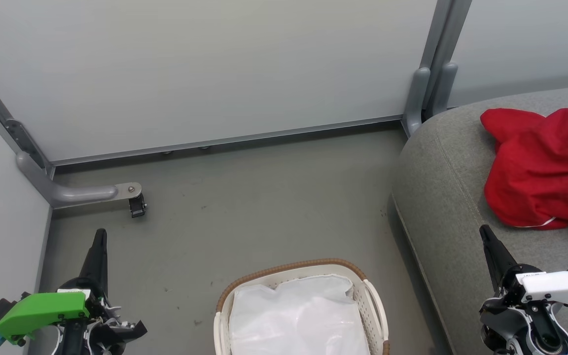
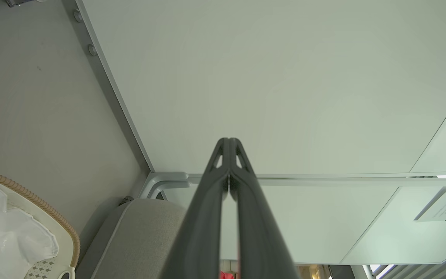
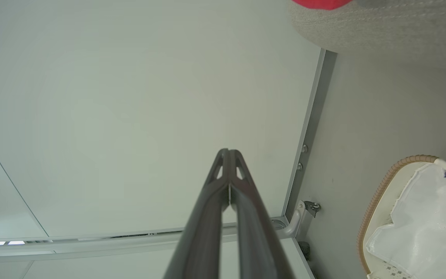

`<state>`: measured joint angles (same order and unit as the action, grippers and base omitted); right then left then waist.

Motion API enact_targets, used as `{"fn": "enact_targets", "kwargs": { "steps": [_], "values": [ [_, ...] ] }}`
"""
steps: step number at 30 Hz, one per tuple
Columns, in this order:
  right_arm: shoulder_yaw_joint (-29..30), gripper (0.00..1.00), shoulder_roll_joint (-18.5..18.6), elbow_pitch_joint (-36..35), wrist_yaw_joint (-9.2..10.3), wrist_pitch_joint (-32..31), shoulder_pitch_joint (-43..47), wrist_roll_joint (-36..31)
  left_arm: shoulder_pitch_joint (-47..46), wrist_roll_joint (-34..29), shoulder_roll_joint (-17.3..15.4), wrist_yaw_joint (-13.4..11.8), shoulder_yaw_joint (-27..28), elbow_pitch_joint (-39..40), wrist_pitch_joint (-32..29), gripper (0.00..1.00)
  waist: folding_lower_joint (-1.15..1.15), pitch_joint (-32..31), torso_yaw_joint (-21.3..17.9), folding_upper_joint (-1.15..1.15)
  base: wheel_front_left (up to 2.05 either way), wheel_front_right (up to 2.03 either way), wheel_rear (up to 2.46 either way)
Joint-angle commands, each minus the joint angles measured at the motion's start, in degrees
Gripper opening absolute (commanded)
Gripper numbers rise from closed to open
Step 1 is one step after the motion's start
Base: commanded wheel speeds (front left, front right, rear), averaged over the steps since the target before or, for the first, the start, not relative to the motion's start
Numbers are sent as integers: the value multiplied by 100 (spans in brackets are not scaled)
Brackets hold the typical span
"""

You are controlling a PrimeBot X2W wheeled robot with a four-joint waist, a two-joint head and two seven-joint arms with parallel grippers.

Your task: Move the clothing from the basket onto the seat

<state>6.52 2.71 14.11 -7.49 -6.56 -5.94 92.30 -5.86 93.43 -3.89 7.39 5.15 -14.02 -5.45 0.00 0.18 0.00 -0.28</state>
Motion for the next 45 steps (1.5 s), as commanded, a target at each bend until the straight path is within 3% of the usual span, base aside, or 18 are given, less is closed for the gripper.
{"fn": "enact_targets", "kwargs": {
  "steps": [1,45],
  "values": [
    [13,0,32,-22,0,-16,-51,21,-54,15,5,18,17,8,-18,0,0,0,0,28,0,0,0],
    [12,0,32,-21,0,-15,-50,22,-61,-56,43,18,82,5,-65,0,0,0,0,28,0,0,0]
  ]
}}
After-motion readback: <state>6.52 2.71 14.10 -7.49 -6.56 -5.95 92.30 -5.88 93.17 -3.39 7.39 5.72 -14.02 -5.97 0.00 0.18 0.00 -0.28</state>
